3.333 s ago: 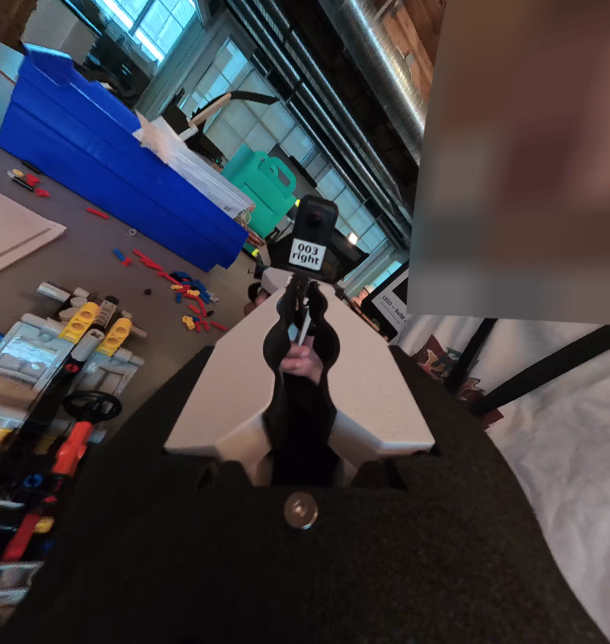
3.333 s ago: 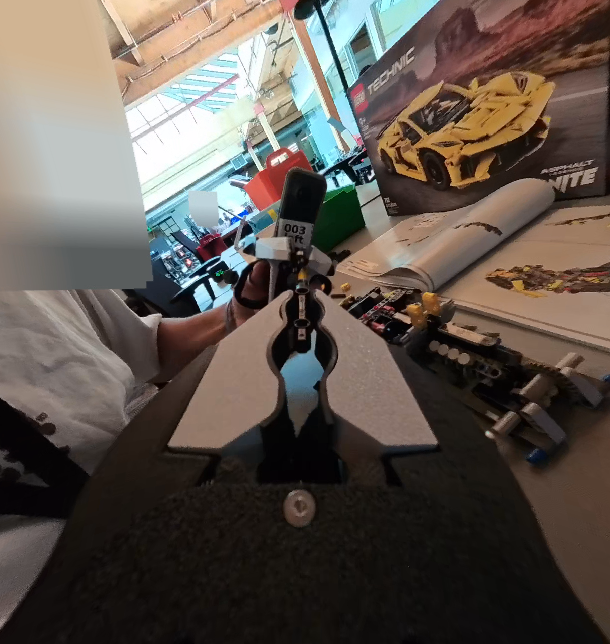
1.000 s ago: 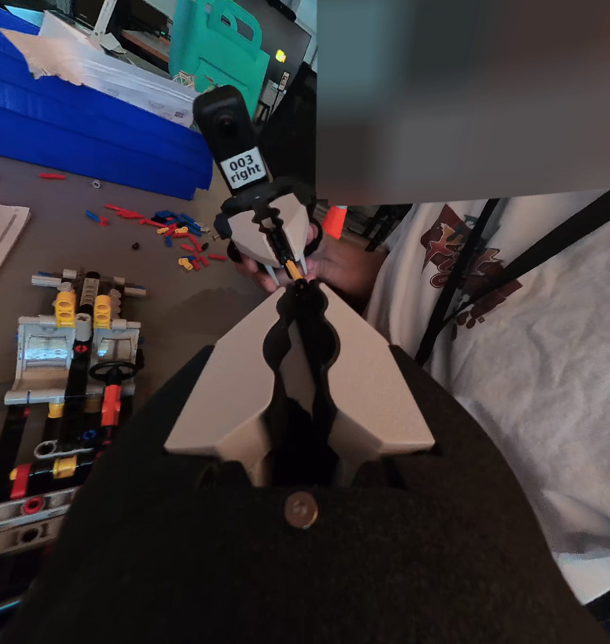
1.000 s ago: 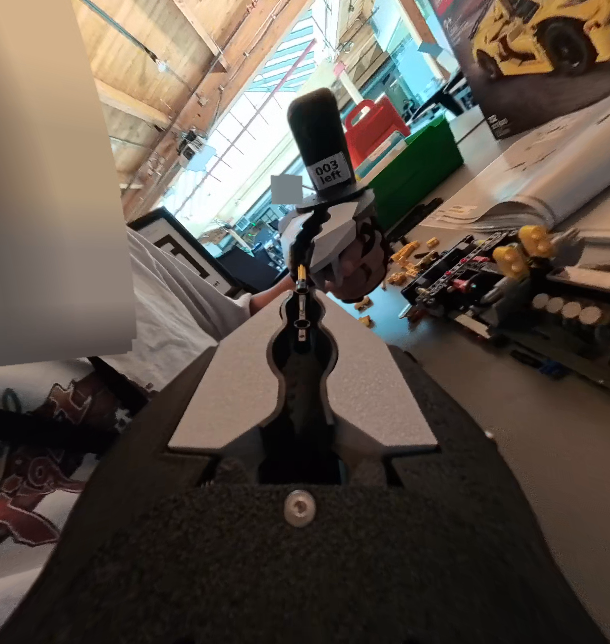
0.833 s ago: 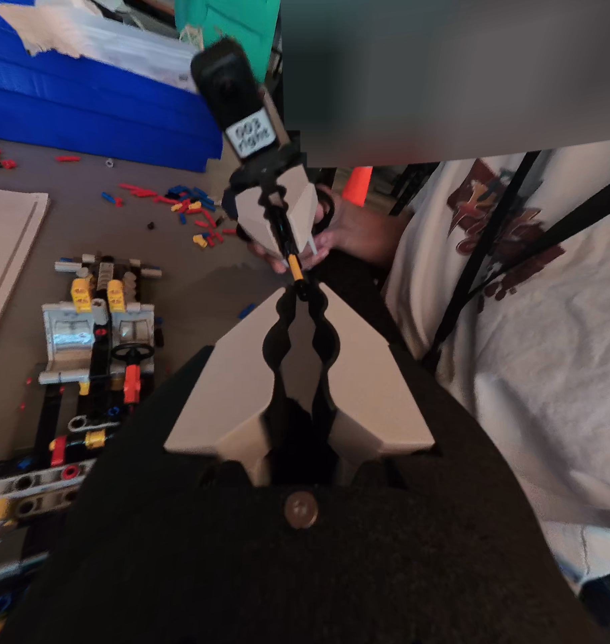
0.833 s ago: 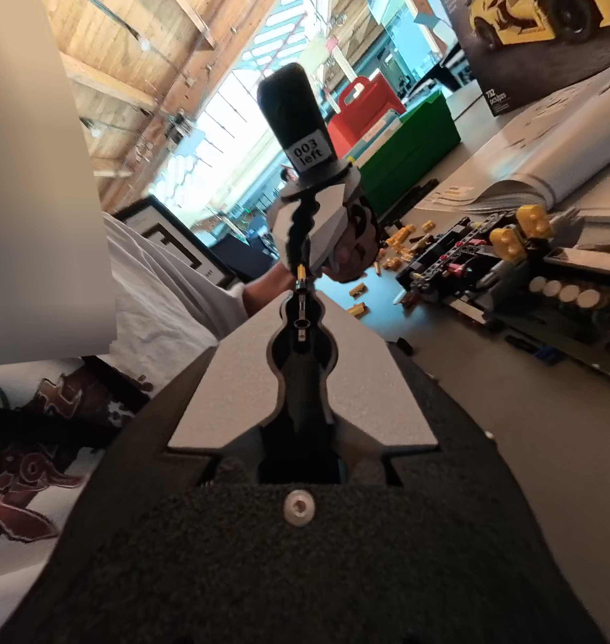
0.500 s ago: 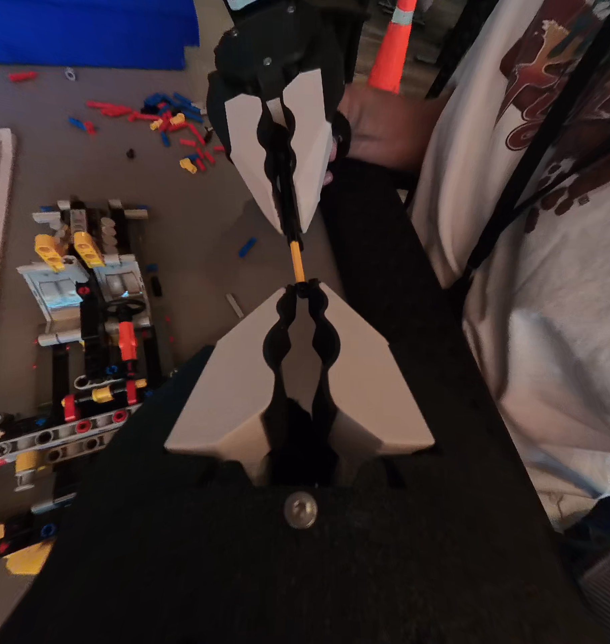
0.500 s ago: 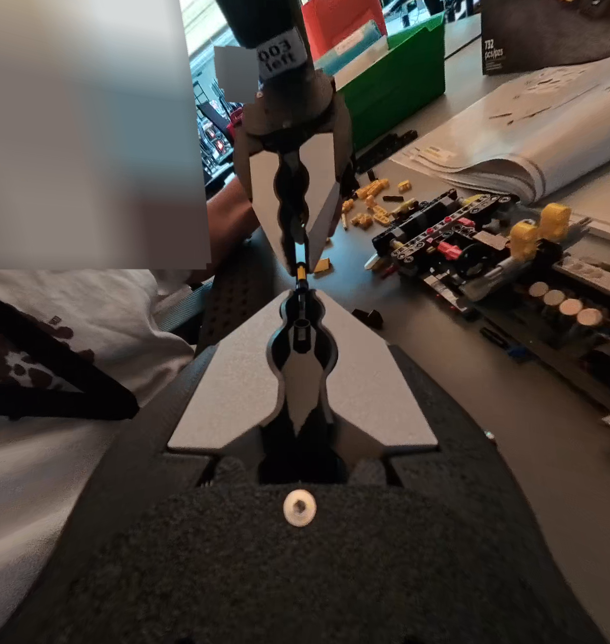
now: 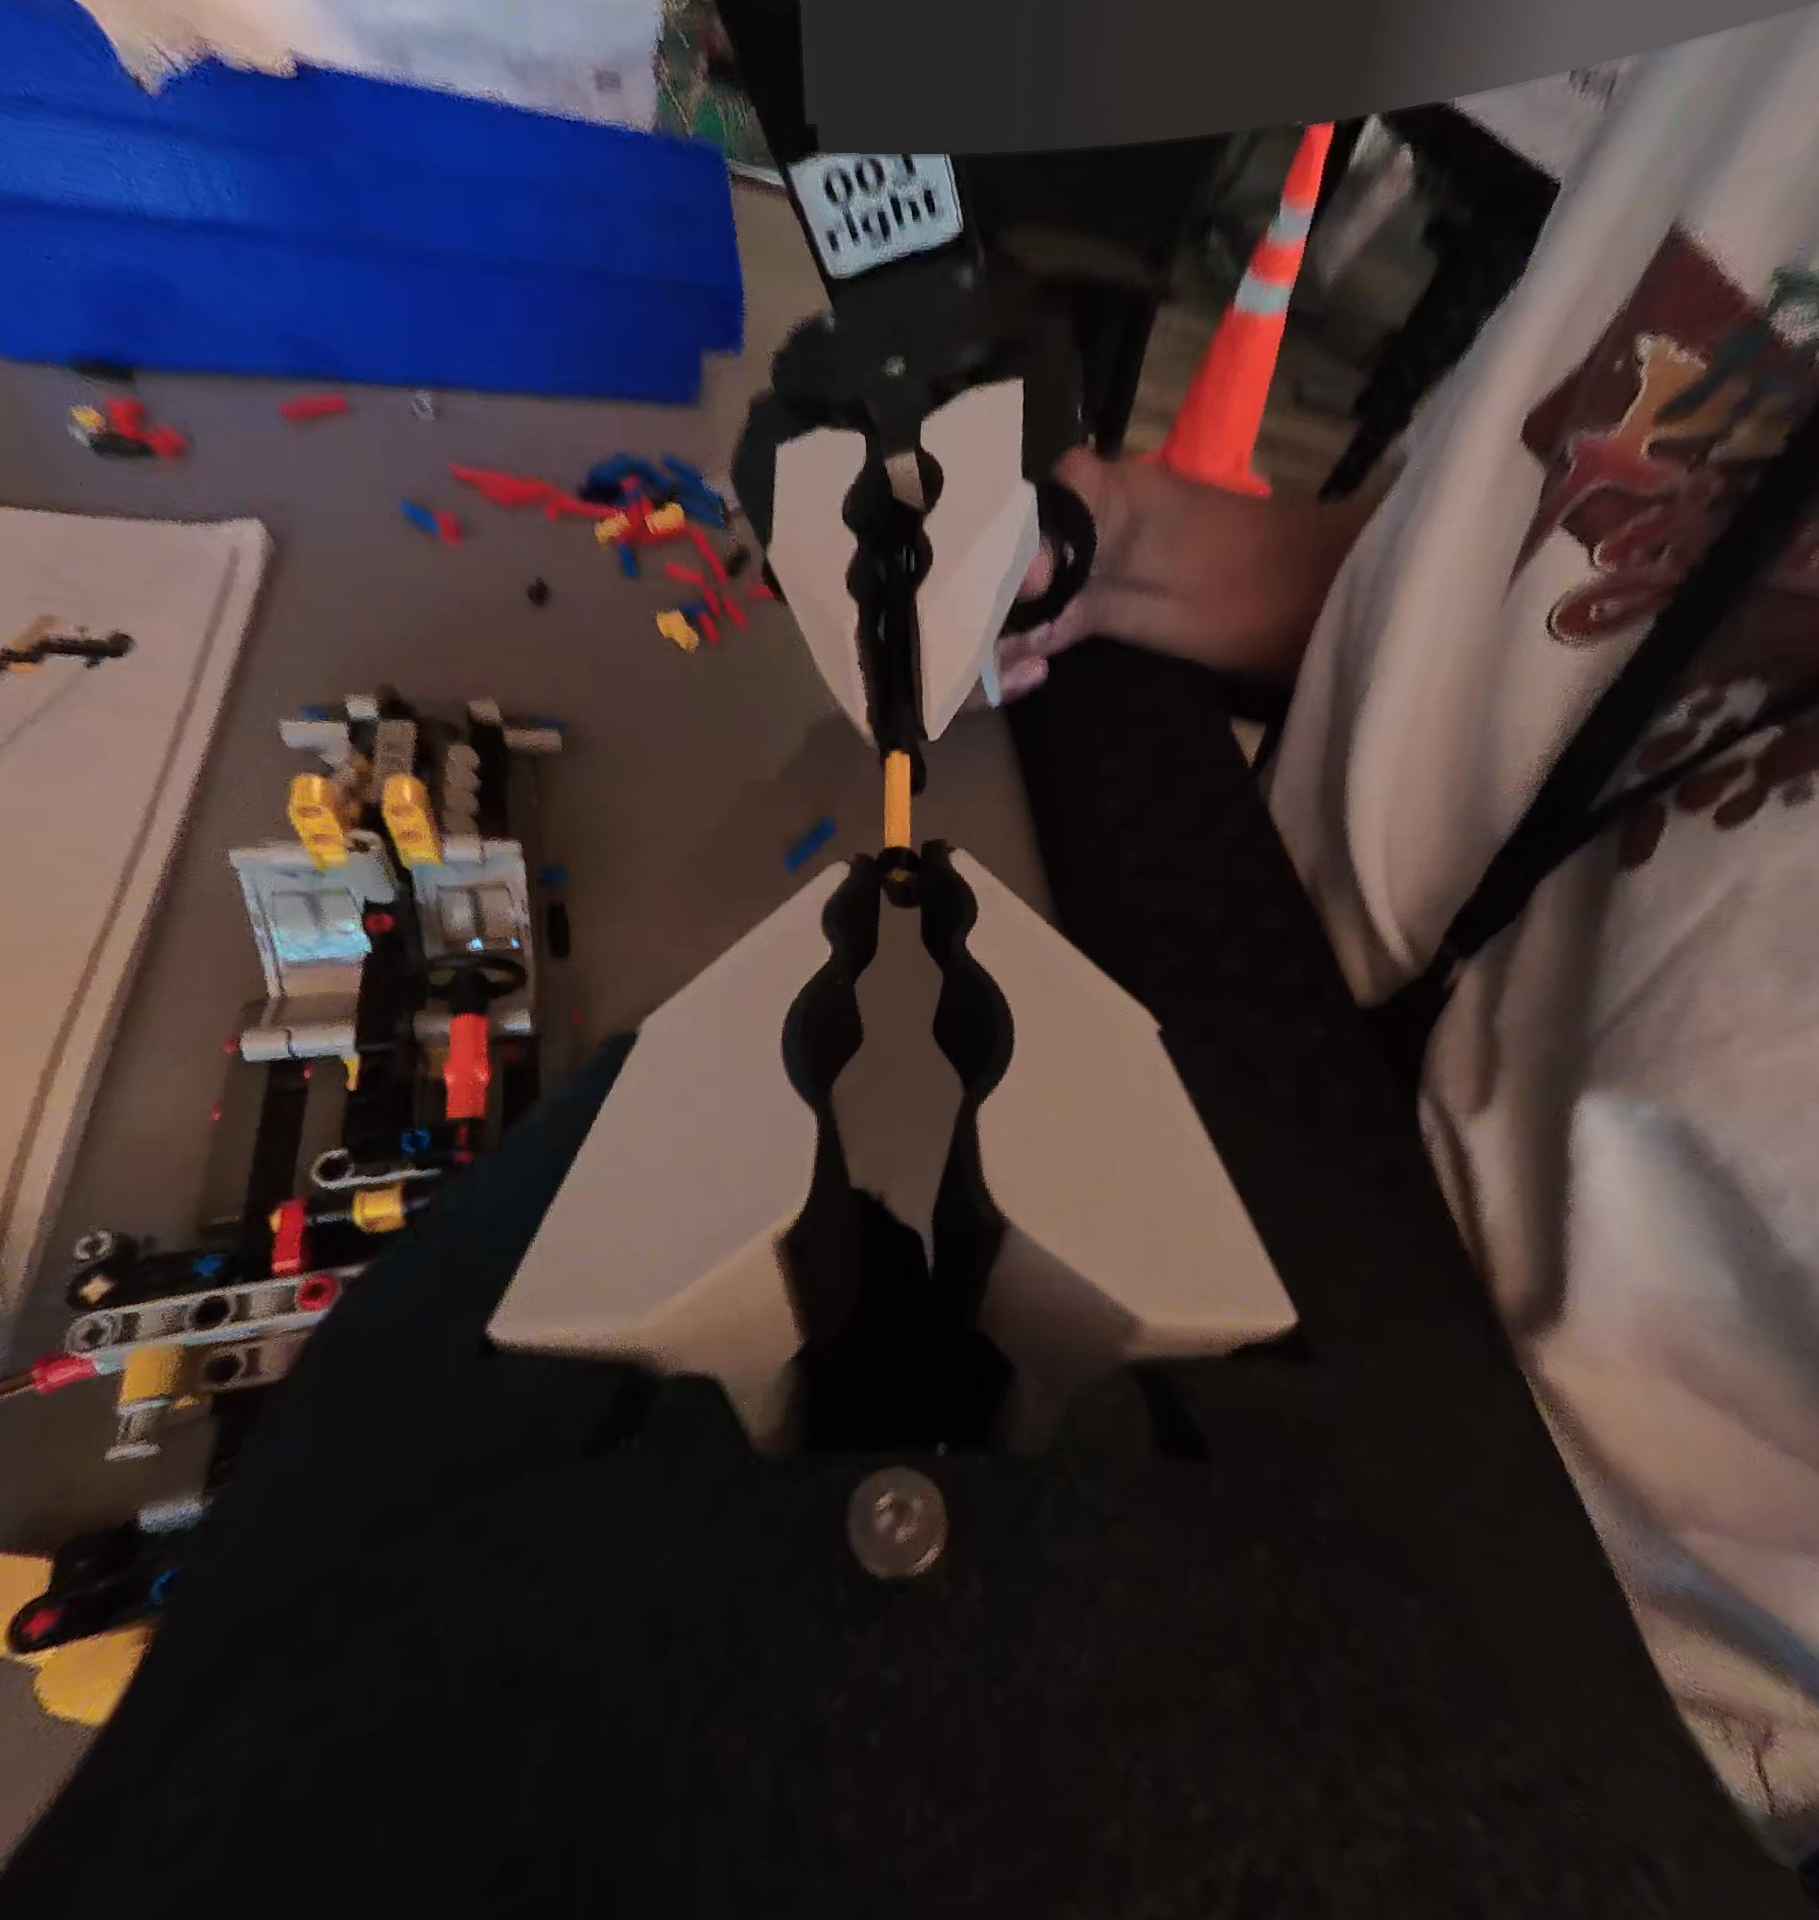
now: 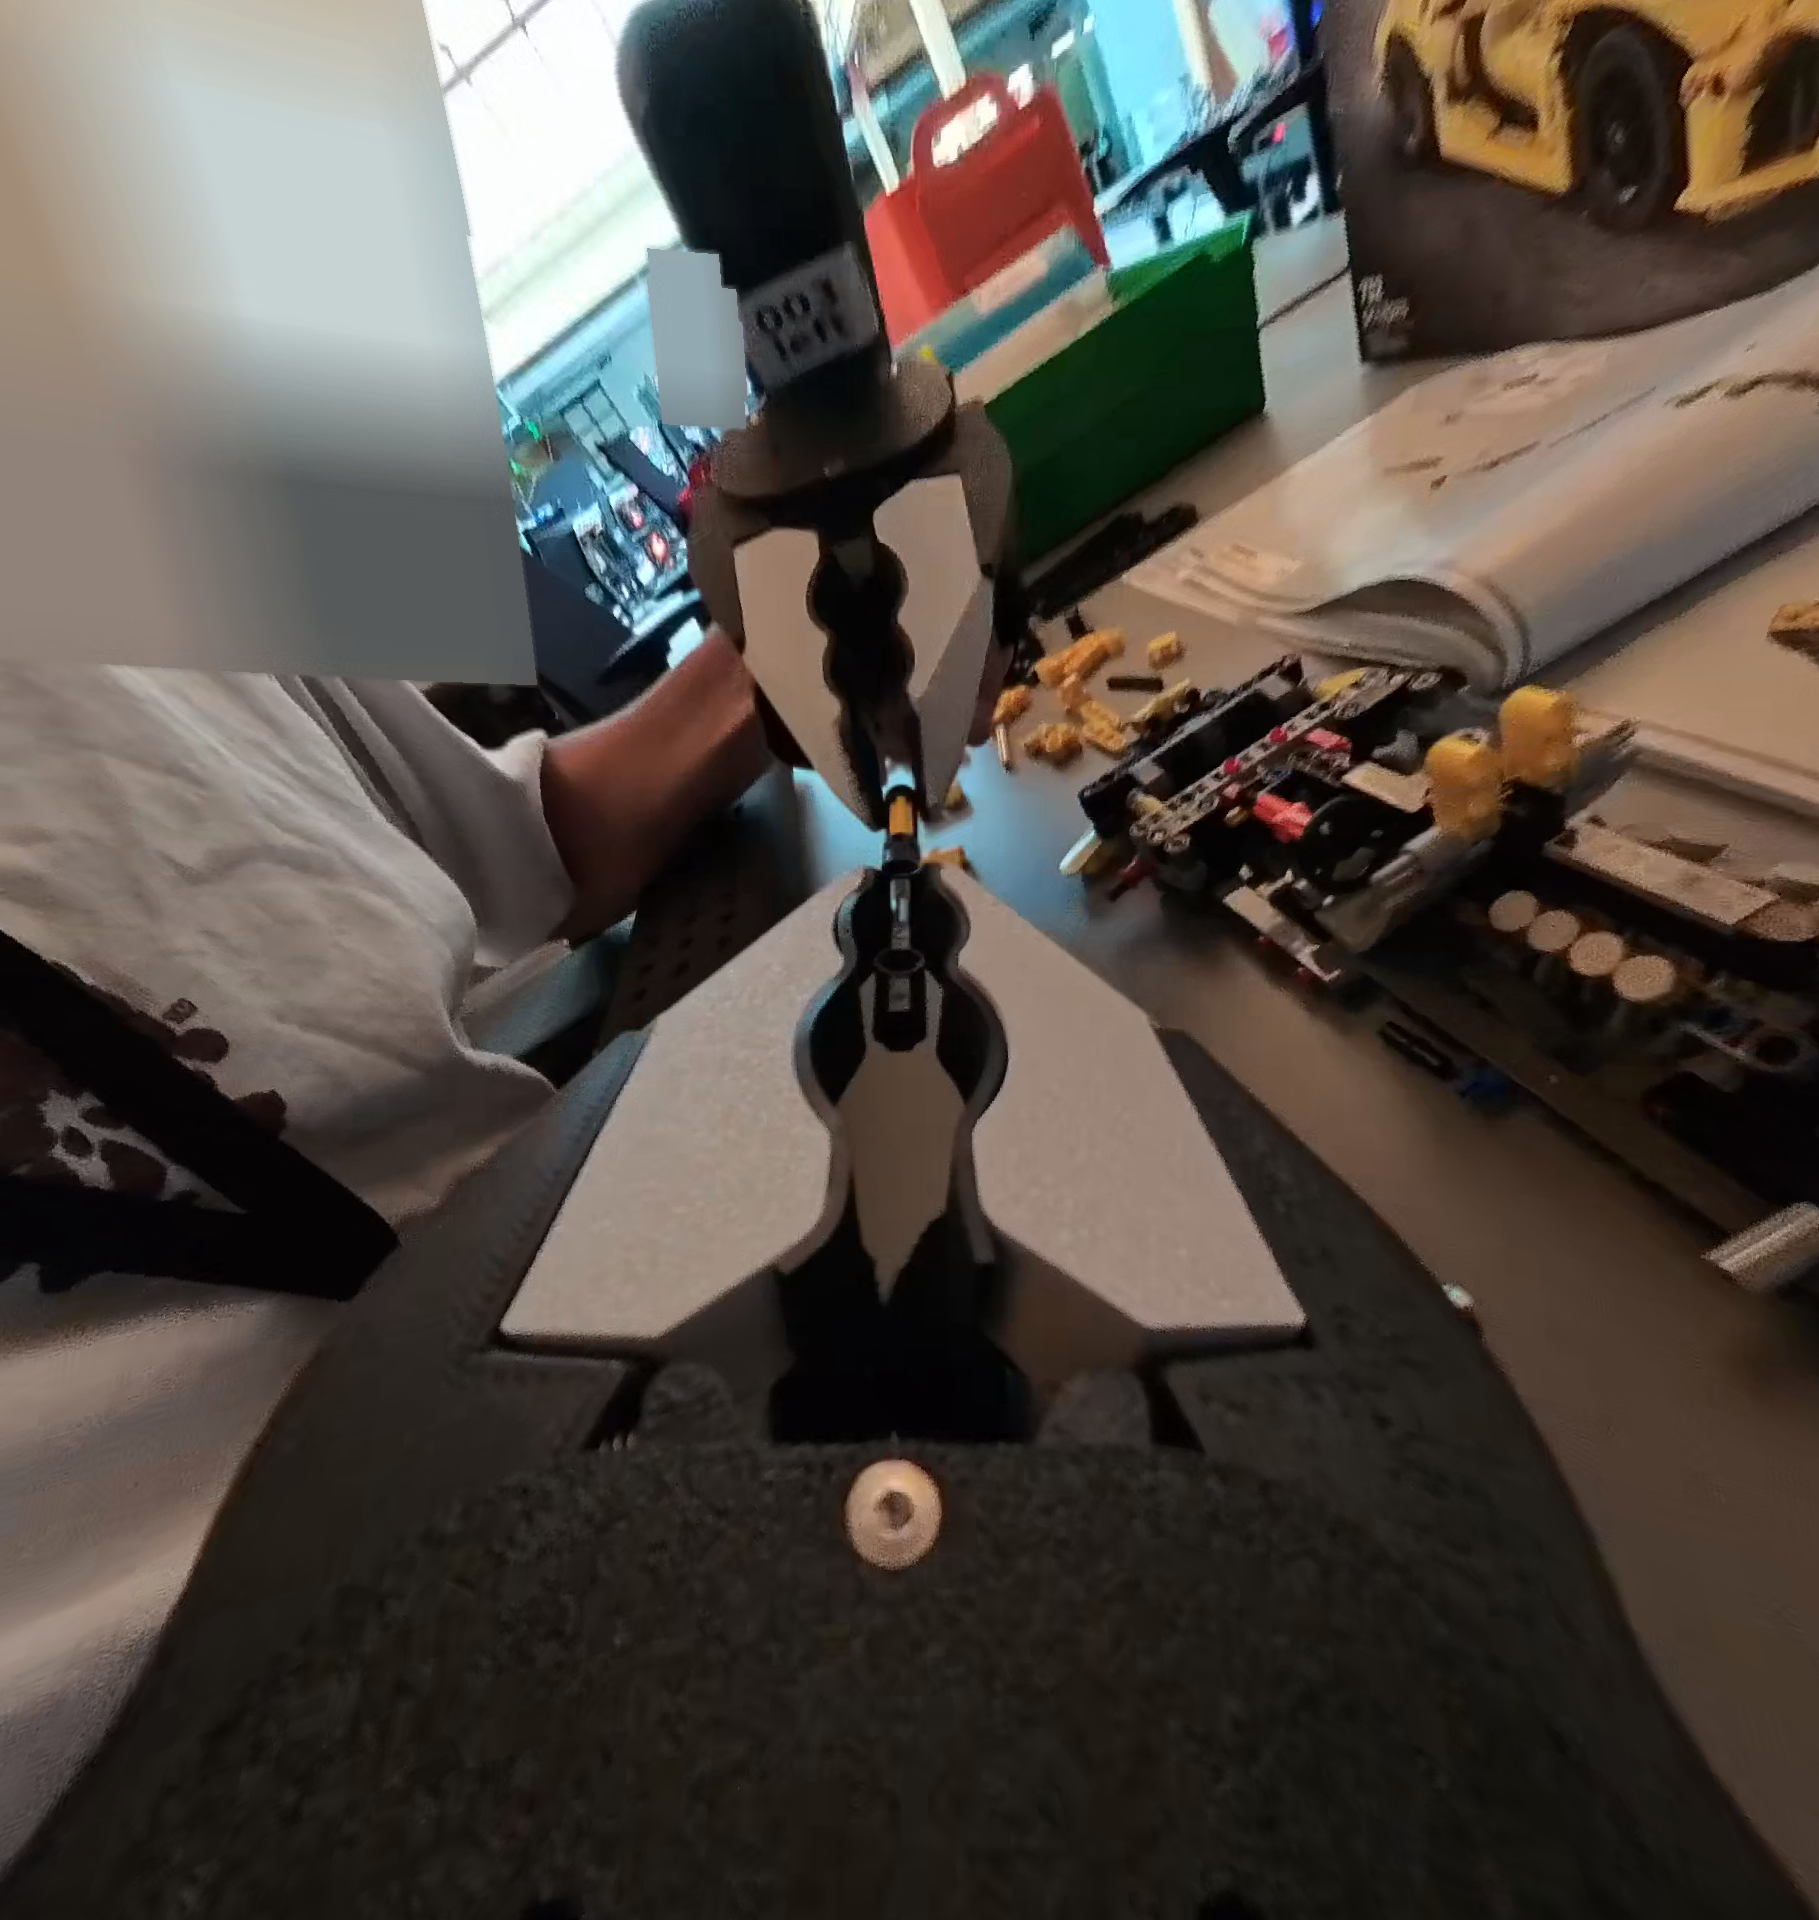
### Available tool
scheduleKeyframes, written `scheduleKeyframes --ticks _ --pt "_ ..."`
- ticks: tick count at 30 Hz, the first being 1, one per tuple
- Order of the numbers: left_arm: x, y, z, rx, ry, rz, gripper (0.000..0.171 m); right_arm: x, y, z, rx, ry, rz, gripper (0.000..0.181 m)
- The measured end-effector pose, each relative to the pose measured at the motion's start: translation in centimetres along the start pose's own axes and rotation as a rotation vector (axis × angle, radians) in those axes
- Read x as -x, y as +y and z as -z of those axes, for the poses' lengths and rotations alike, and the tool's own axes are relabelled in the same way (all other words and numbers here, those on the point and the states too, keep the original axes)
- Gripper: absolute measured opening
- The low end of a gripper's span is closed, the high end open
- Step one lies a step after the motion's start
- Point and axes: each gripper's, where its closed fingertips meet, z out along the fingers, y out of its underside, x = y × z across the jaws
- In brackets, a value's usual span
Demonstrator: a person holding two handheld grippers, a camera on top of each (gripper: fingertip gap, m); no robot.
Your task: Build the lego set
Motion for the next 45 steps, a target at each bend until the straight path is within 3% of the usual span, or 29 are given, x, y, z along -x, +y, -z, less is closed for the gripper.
scheduleKeyframes --ticks 5,16,20,22,33,45 --pt "-0.2 -0.7 0.1 -0.069 -0.005 -0.007 0.005 0.4 -0.7 0.3 -0.042 -0.014 0.012 0.005" --pt "-1.2 -0.9 0.1 -0.085 0.031 -0.039 0.005 1.3 -0.6 0.0 -0.043 -0.056 0.03 0.006" --pt "-1.7 0.1 -1.5 -0.018 0.032 -0.067 0.007 1.6 1.2 -1.6 0.072 -0.046 0.089 0.006" --pt "-2.0 -0.7 -1.3 -0.059 0.05 -0.056 0.007 2.0 0.2 -1.3 0.012 -0.084 0.059 0.006" --pt "-1.7 -1.2 -0.5 -0.089 0.036 -0.008 0.006 1.7 -0.4 -0.8 -0.027 -0.085 0.018 0.005" --pt "-1.8 -1.5 -0.8 -0.101 0.014 -0.062 0.005 2.0 -0.6 -0.6 -0.043 -0.097 0.021 0.006"
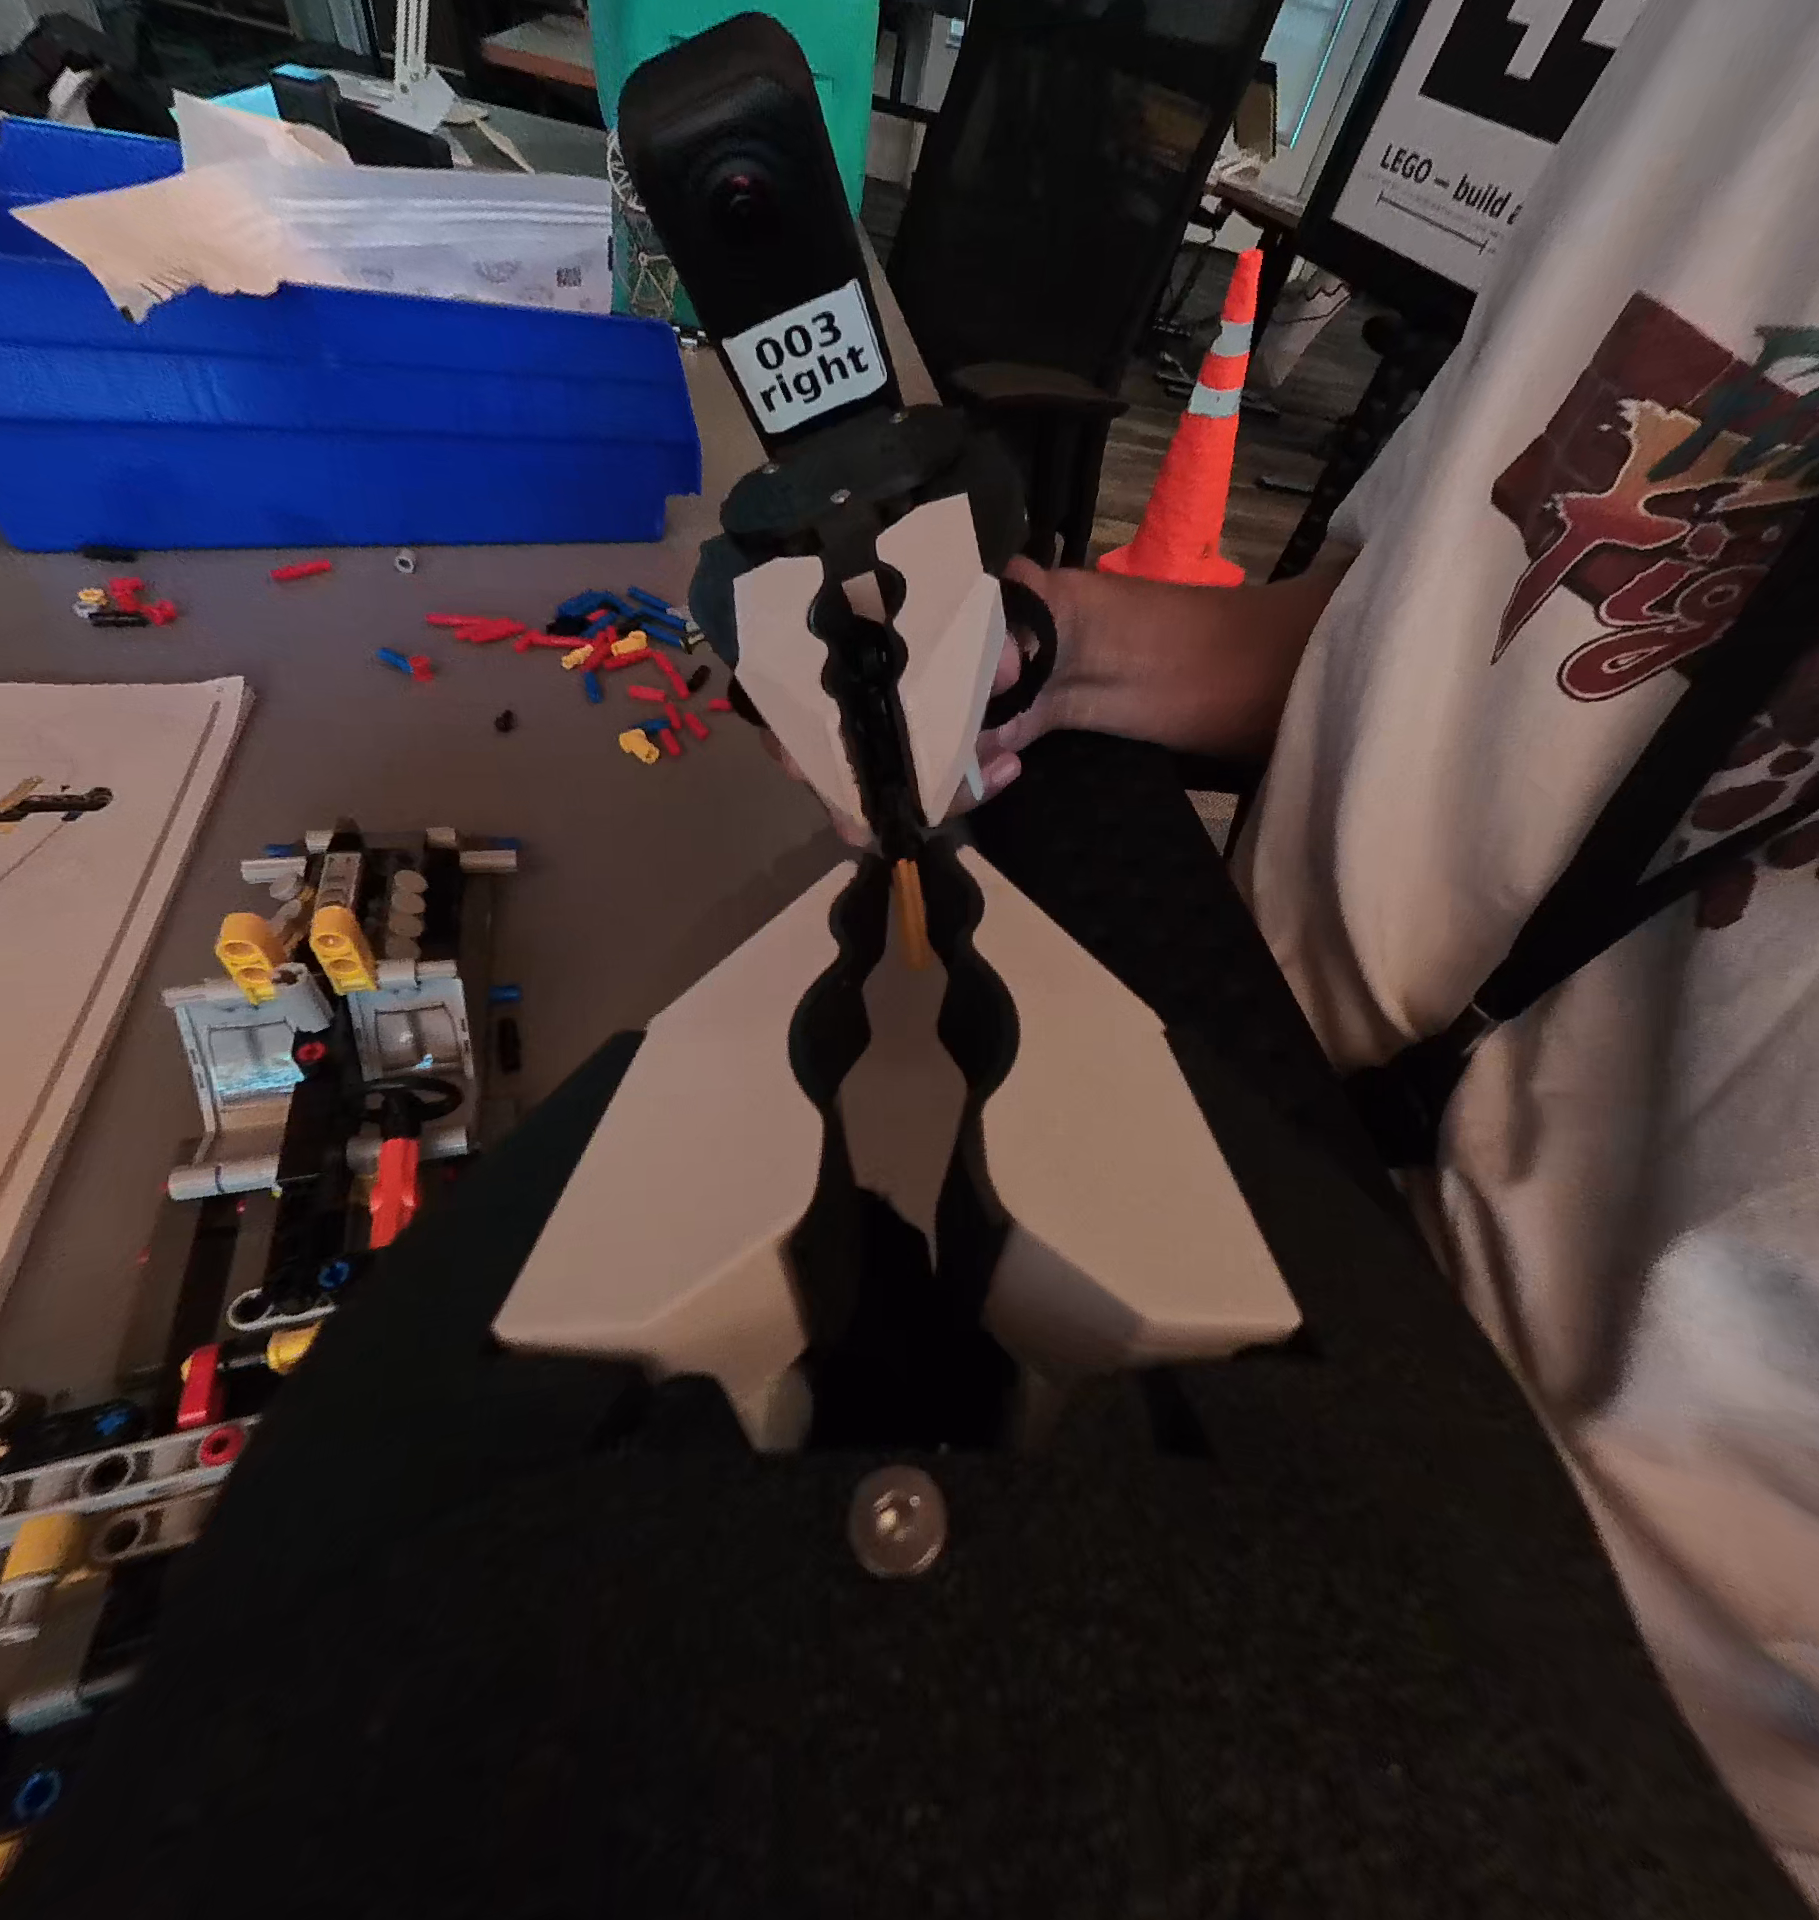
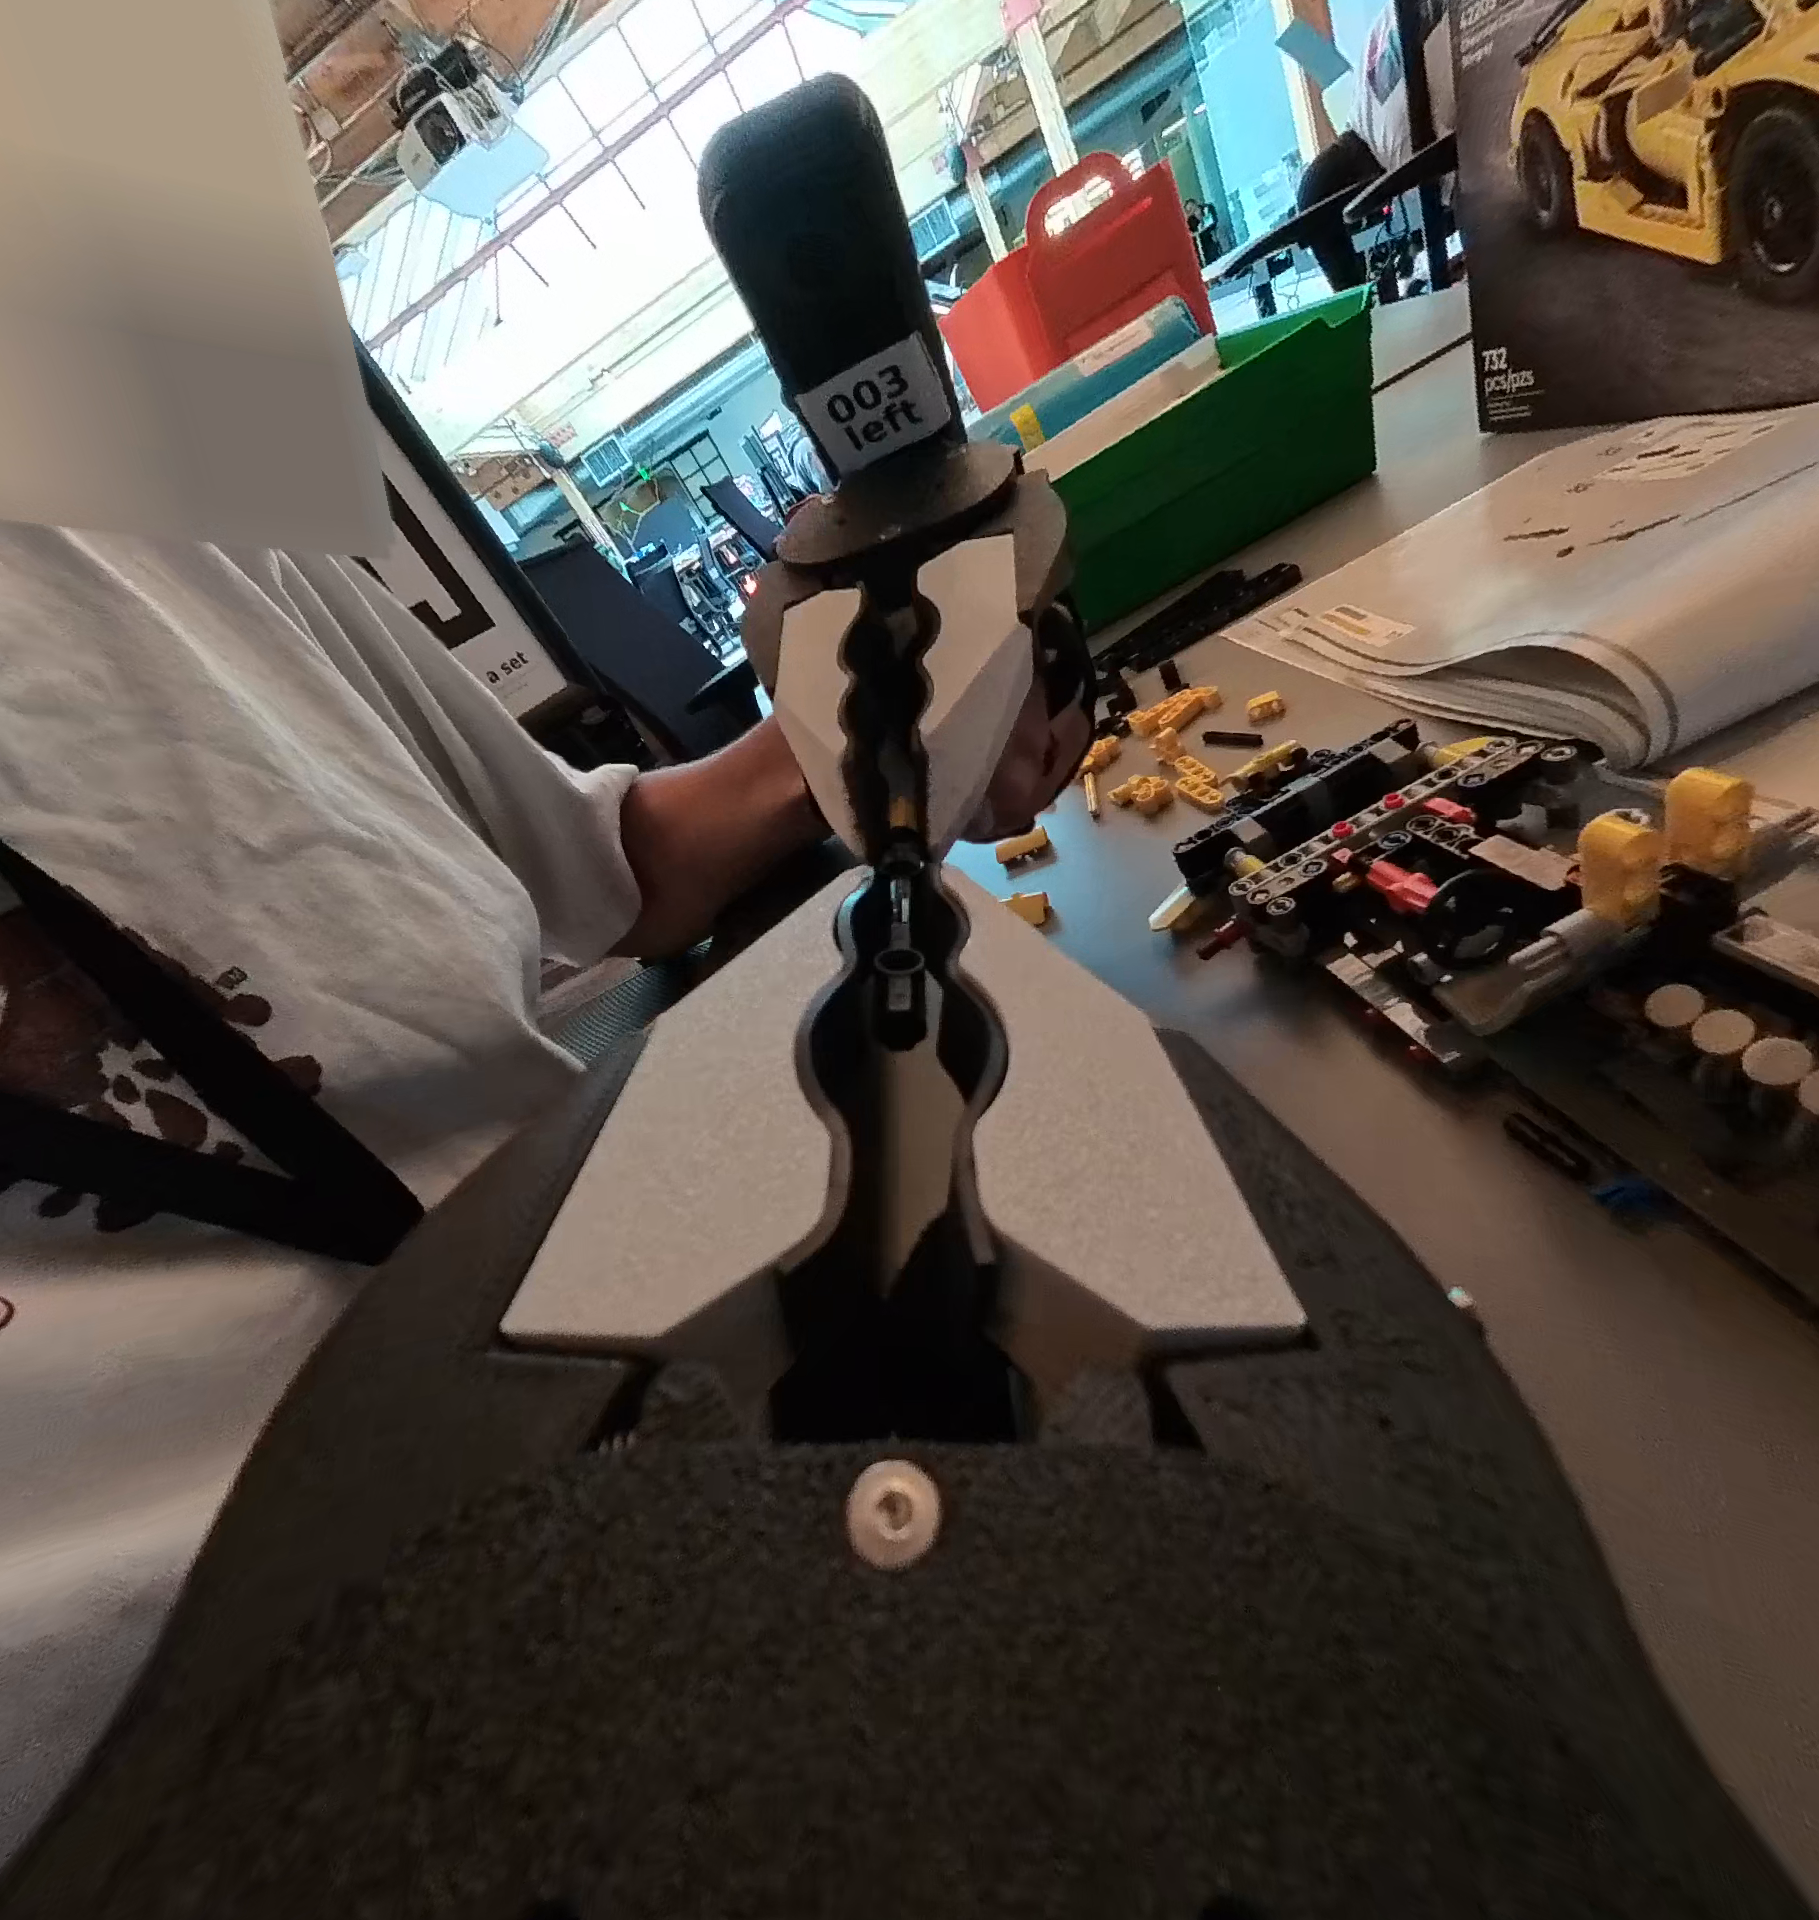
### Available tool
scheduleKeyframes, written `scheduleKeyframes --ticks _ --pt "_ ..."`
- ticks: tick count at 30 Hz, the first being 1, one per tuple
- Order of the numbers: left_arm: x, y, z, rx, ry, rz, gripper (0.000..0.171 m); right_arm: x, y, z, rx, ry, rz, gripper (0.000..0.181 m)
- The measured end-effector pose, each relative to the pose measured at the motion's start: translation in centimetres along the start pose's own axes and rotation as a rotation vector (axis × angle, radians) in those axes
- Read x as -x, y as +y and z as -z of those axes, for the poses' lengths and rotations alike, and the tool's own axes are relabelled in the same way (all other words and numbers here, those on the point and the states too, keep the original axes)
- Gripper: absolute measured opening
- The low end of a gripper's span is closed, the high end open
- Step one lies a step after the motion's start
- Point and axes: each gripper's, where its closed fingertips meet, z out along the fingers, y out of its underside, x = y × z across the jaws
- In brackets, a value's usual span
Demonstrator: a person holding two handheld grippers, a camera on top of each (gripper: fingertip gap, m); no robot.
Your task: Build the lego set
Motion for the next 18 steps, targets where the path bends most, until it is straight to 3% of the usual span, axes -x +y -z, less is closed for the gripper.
scheduleKeyframes --ticks 11,14,18 --pt "1.0 -0.4 0.2 -0.013 -0.052 0.04 0.006 -0.9 -0.5 0.0 -0.002 0.024 -0.021 0.006" --pt "3.1 -1.6 2.6 -0.091 -0.16 0.05 0.026 -2.8 -3.5 0.0 -0.075 0.073 -0.05 0.006" --pt "9.0 -2.2 8.3 -0.223 -0.426 0.154 0.022 -8.9 -8.8 0.4 -0.076 0.273 -0.055 0.005"
